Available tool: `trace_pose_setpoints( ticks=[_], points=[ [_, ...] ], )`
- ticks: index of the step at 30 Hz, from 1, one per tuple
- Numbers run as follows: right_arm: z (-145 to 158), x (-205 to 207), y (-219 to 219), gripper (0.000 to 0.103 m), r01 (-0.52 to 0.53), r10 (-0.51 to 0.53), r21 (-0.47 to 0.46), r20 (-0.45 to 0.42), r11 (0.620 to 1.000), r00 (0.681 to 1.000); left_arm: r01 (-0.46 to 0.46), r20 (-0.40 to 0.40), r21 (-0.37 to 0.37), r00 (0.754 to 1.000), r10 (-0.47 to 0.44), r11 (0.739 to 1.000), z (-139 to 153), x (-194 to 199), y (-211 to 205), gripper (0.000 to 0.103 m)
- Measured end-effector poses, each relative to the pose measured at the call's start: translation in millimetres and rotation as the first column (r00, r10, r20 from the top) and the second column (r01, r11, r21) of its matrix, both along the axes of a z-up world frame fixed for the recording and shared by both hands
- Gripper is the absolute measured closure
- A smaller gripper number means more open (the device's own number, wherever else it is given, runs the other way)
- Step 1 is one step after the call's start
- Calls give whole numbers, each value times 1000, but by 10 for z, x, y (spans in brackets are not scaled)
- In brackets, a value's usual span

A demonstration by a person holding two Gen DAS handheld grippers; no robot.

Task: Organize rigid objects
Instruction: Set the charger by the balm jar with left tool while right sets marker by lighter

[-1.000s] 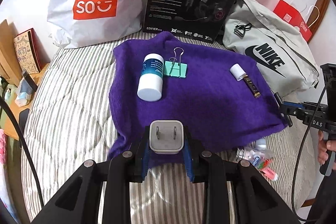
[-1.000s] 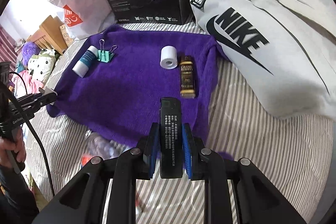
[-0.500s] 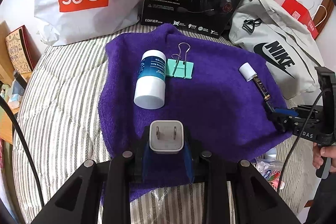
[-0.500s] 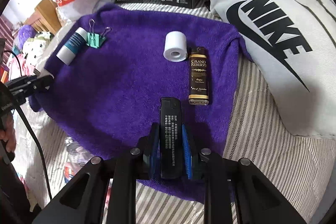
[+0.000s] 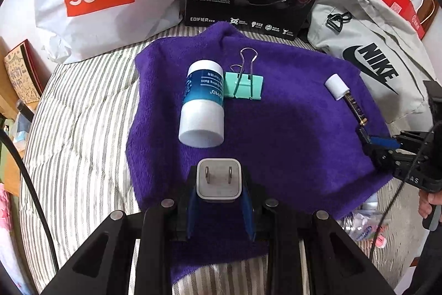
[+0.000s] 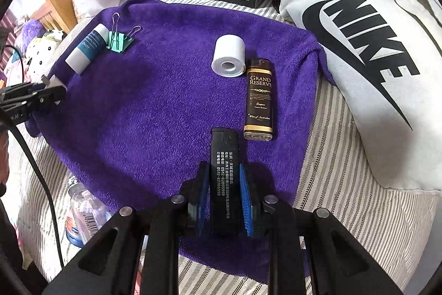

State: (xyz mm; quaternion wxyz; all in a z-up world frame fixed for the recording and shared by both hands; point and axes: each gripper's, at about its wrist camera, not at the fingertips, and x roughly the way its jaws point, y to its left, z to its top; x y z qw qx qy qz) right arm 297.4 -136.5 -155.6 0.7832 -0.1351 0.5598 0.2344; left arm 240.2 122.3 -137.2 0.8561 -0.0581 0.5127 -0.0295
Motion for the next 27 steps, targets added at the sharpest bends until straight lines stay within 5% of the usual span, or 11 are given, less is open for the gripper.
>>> trace_pose_setpoints(
  ticks=[15,21,27],
  points=[
    [7,-41,9,79,-36,35,2,17,999,999,3,23,108,1000,-6,994,-148,113,-113,76],
    [50,-63,-4,69,-43,43,11,0,999,999,9,1,48,1000,-9,999,-150,78,-127,55],
    [210,-147,-79,60,-5,4,15,24,1000,1000,-19,13,54,1000,19,998,-51,-112,-174,55]
  ],
)
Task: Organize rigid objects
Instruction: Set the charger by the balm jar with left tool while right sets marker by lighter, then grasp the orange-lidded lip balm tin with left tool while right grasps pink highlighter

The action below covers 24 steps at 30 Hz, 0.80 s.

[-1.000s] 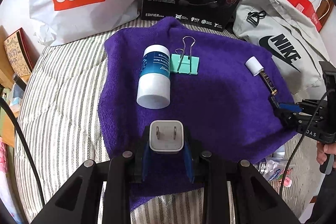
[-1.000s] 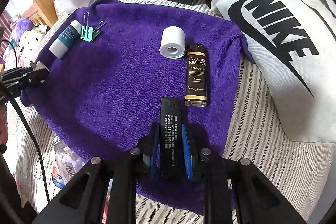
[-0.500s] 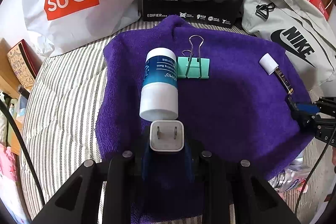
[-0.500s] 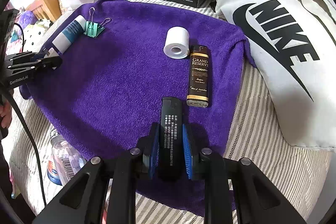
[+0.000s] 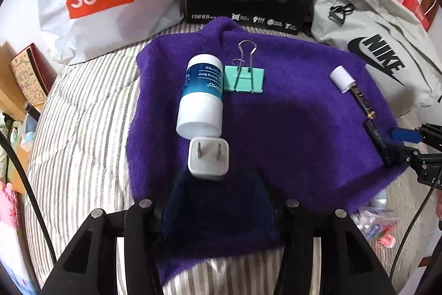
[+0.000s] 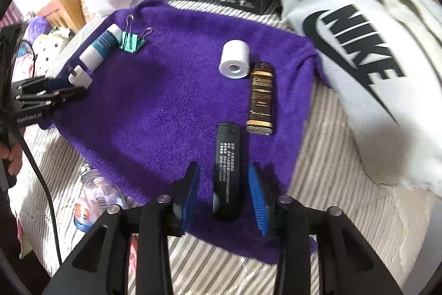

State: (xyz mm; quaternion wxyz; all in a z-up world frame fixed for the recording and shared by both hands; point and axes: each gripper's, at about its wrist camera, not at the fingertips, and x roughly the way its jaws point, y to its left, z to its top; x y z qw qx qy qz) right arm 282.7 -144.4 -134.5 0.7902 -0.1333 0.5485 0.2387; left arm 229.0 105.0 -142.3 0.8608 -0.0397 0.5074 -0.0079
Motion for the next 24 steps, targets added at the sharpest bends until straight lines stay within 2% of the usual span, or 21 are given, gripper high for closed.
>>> trace_pose_setpoints(
  ticks=[6,10,18,24],
  points=[
    [358,-325,-266,57,71,-76,95,57,993,995,19,51,-21,999,-18,1000,242,-407,-160,54],
    [504,-610,-420,56,85,-95,119,80,989,992,80,69,-39,995,-77,996,335,-643,-407,47],
    [546,-1190,-734,52,147,-160,177,63,973,985,147,-6,-83,989,-148,986,56,-814,-1027,46],
    [417,-1518,-925,52,177,-183,200,15,964,983,117,-55,-63,991,-121,991,-120,-747,-1176,46]
  ],
)
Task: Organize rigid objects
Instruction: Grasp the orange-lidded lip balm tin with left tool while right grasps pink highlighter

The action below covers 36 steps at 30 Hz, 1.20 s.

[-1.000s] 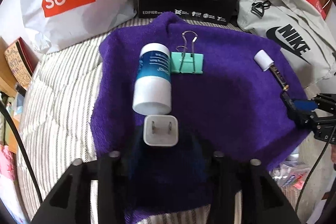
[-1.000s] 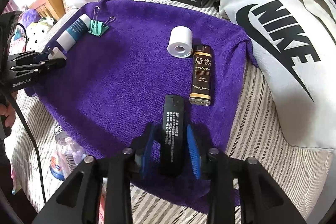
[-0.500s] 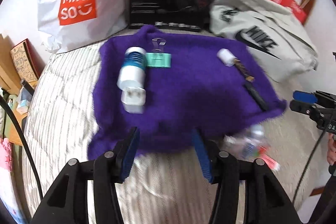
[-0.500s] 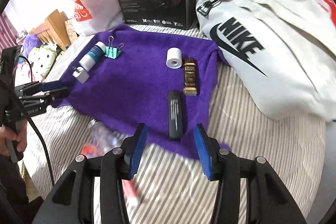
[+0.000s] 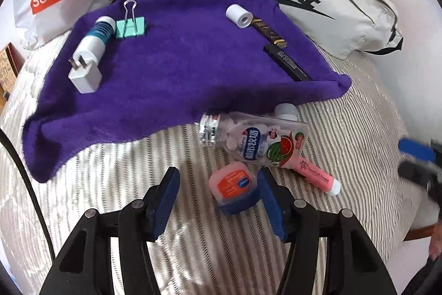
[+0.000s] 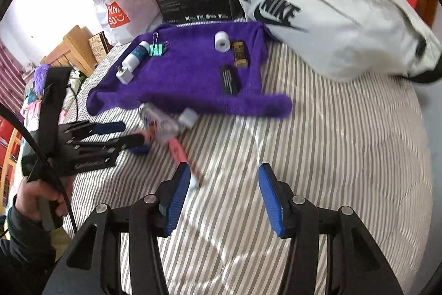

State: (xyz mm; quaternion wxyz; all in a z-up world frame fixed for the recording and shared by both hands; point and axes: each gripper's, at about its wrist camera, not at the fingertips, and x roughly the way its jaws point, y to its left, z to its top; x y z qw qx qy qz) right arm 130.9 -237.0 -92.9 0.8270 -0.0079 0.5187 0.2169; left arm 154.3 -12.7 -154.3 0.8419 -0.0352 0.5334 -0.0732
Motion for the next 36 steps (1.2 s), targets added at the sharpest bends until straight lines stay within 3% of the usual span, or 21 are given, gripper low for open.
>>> trace_pose_setpoints(
  ticks=[4,8,15,17,19,23,27,29,36],
  points=[
    [-120,-96,-55,52,18,-17,39,-30,999,999,-8,-12,42,1000,8,999,-51,39,-65,44],
    [-250,-131,-57,52,24,-21,56,-55,998,998,-13,-13,137,1000,15,991,-79,-14,-48,45],
    [-400,-48,86,52,-21,24,48,-60,999,998,9,9,158,1000,-10,987,-73,-66,-48,46],
    [-417,-11,142,52,-40,42,44,-50,998,998,24,14,158,1000,-26,987,-73,-57,-94,53],
    [-460,47,212,52,-76,80,62,-65,995,995,29,17,152,999,-32,988,-54,-48,-109,68],
    [-526,139,394,53,-125,129,71,-51,990,990,27,13,154,999,-29,988,-31,-73,-41,68],
    [-606,156,685,66,-234,234,-38,-13,971,972,0,9,152,1000,-2,988,-25,-157,100,68],
    [-644,159,778,80,-277,277,-75,-13,958,961,-9,5,149,1000,8,989,-22,-194,174,68],
    [-712,115,1014,82,-356,372,-196,46,913,927,-13,14,156,1000,11,988,-23,-261,220,68]
  ],
)
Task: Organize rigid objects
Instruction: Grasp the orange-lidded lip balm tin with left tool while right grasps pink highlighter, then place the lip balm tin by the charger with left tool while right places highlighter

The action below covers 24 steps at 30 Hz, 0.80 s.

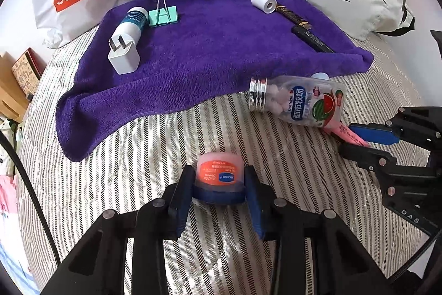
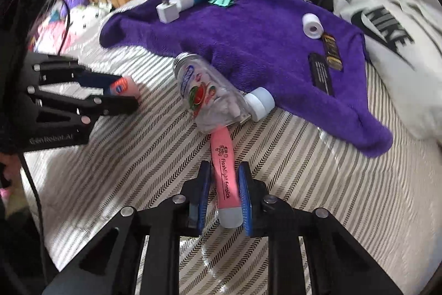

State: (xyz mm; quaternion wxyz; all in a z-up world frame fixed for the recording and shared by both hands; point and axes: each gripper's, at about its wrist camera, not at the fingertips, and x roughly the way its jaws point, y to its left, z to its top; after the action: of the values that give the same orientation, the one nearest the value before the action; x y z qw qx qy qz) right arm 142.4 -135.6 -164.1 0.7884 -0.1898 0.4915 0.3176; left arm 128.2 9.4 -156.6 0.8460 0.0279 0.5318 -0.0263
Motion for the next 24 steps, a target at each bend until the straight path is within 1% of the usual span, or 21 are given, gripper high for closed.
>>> trace_pose_setpoints(
  ticks=[3,6,10,13,14,16,19,24],
  points=[
    [-7,-28,2,82,-16,16,-3,15,1000,1000,-10,13,1,1000,10,1000,-1,-24,2,68],
    [-4,11,-40,81,3,-3,21,-21,1000,1000,-17,17,-7,1000,17,1000,11,-58,21,68],
    [3,31,3,82,19,-19,-14,-40,1000,999,-22,10,-2,1000,22,1000,21,-57,6,68],
    [8,2,61,84,8,-9,-51,-22,999,1000,2,17,1,1000,-2,1000,19,-57,-2,68],
    [7,4,71,87,7,-8,-54,-23,999,1000,9,18,-2,1000,-9,1000,20,-47,1,68],
    [15,11,83,88,19,-22,-58,-44,998,999,25,12,-7,1000,-25,1000,29,-68,13,68],
    [42,5,13,88,64,-69,-73,-74,995,995,29,3,-12,1000,-29,999,33,-142,43,68],
    [57,-112,-258,88,201,-207,-68,-93,977,974,31,15,14,999,-31,999,23,-195,8,68]
  ],
)
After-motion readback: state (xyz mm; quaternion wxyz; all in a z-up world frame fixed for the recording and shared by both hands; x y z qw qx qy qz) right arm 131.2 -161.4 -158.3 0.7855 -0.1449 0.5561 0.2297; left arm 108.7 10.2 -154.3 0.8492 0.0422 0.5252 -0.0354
